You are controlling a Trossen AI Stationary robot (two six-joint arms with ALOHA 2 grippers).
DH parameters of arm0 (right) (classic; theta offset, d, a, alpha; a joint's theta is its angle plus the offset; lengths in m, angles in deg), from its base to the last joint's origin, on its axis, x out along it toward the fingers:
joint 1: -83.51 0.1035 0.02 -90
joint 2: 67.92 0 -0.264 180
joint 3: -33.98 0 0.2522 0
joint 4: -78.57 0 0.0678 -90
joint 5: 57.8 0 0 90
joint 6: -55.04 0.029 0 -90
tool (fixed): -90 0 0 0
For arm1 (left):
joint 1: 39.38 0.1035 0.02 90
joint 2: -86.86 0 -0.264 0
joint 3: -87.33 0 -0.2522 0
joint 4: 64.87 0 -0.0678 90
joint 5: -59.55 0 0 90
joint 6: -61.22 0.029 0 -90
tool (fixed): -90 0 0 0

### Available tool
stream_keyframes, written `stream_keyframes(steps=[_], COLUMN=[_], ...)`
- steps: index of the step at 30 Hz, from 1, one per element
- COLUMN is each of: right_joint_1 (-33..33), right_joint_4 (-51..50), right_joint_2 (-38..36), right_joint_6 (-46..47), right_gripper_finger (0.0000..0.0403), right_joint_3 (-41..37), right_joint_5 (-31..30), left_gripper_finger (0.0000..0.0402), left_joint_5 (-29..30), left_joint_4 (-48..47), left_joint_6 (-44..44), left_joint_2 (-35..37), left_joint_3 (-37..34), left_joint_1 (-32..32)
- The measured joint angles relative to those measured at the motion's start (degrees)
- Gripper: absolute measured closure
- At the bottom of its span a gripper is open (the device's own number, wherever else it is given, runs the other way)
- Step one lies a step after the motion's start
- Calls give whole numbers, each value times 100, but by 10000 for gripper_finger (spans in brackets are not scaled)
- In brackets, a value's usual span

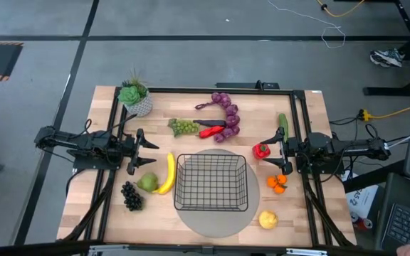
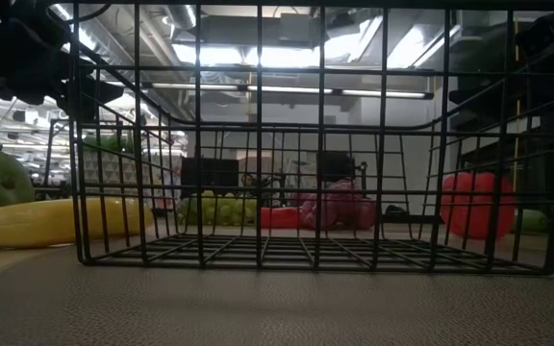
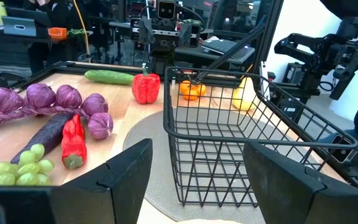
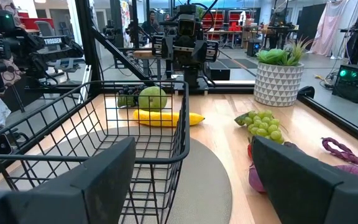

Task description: Build produce basket

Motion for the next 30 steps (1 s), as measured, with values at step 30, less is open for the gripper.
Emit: stream_keyframes(steps=[30], right_joint_1=[0], right_joint_4=[2], right_joint_2=[-1], right_joint_6=[0], right_gripper_finger=[81], right_joint_3=[0], right_joint_5=[0], left_gripper_finger=[154], left_joint_5=[1], left_joint_4=[4], left_joint_6=[448], left_joint_2=[0], left_joint_3=[-1], left_joint_1=[-1])
